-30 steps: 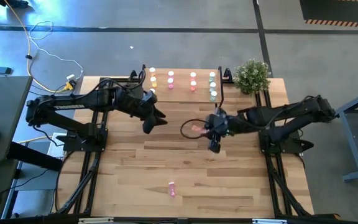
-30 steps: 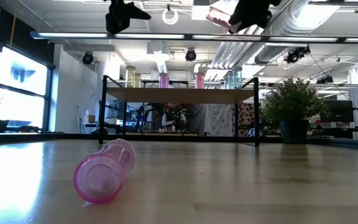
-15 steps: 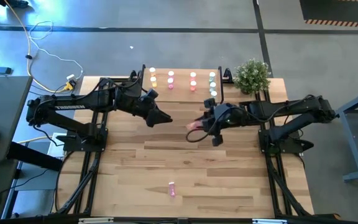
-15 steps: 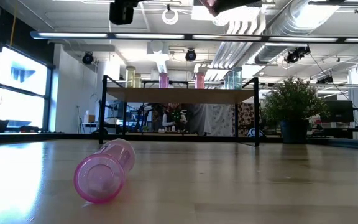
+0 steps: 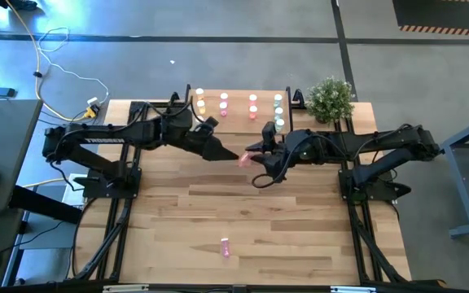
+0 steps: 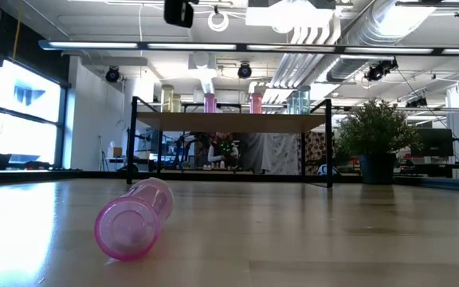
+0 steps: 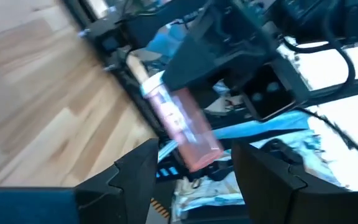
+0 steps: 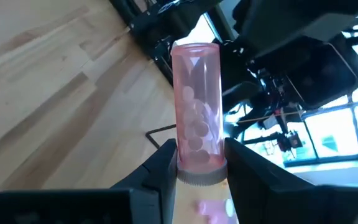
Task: Pick and place medicine bottles onto shelf by color
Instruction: Put the pink pill bottle on the shelf aligned with other pink pill bottles
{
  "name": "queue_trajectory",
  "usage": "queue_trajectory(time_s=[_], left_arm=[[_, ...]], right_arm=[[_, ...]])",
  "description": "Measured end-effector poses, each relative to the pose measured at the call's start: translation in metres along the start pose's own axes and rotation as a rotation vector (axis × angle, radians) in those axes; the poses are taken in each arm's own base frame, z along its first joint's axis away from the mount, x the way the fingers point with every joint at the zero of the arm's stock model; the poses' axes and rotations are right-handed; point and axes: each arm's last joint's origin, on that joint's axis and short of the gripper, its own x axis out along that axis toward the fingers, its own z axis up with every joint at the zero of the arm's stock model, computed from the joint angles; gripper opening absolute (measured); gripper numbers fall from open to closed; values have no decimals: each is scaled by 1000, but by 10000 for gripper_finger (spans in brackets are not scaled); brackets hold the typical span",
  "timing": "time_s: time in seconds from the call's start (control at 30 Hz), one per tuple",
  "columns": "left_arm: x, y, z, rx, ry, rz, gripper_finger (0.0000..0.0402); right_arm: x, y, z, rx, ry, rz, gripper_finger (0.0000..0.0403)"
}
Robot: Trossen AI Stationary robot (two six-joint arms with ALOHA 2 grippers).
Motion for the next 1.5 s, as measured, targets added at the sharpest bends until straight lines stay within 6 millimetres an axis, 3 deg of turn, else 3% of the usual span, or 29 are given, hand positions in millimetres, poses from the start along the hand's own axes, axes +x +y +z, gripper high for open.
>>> queue_trajectory(time_s=[0.4,0.73,1.23,1.5], left_arm=[[28,16,1,-85,45,-20,195],[36,19,6,-96,22,-55,194],[36,20,7,-89,22,-46,108],[36,20,7,-85,23,-46,101]], right_arm=[[0,0,-2,-136,60,-25,103],[0,1,-3,-186,80,-17,103],[-1,1,-3,-191,82,-14,103],[-1,1,-3,-191,83,-17,103]])
